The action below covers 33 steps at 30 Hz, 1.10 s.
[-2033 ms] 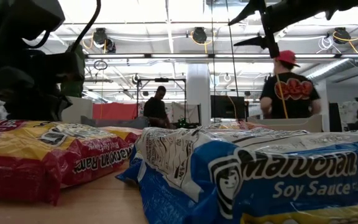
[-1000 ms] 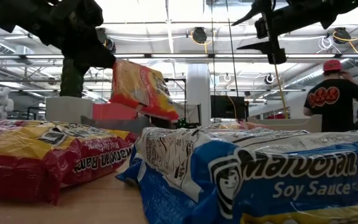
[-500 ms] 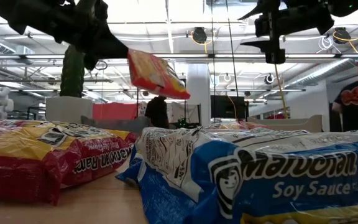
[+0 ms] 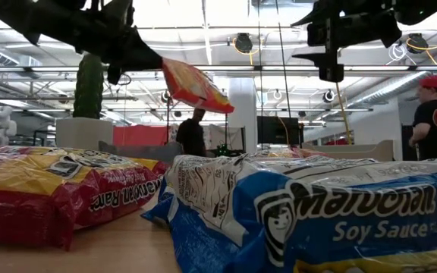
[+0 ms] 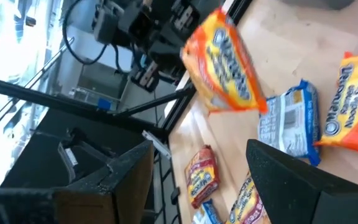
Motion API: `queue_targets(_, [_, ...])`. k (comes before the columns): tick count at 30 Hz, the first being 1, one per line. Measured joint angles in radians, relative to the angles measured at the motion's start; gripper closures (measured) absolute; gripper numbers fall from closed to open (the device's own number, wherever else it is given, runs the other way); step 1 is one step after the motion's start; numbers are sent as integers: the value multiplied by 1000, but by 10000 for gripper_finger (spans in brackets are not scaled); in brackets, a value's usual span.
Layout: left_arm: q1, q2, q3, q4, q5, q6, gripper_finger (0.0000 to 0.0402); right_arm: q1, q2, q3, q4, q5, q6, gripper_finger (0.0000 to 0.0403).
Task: Sort Maruchan noodles
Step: Put the left orange noodle pack into the black bin
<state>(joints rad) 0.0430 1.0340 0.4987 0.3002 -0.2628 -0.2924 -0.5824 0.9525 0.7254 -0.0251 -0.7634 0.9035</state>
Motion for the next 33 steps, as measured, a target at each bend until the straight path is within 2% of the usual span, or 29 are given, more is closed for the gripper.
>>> queue_targets(11, [128, 0, 0, 56, -28, 10, 399, -4, 55, 0, 12, -23, -39, 151])
queue_targets(18, [196, 0, 0, 120, -30, 10, 399, -21, 131, 0, 178, -25, 61, 151])
queue_targets(24, [246, 0, 0, 133, -88, 10, 399, -20, 176, 0, 323, -22, 168, 151])
queue_targets(30, [297, 0, 0, 131, -93, 10, 399, -20, 183, 0, 357, 55, 196, 151])
queue_targets(33, [317, 0, 0, 131, -133, 10, 399, -20, 183, 0, 358, 110, 214, 151])
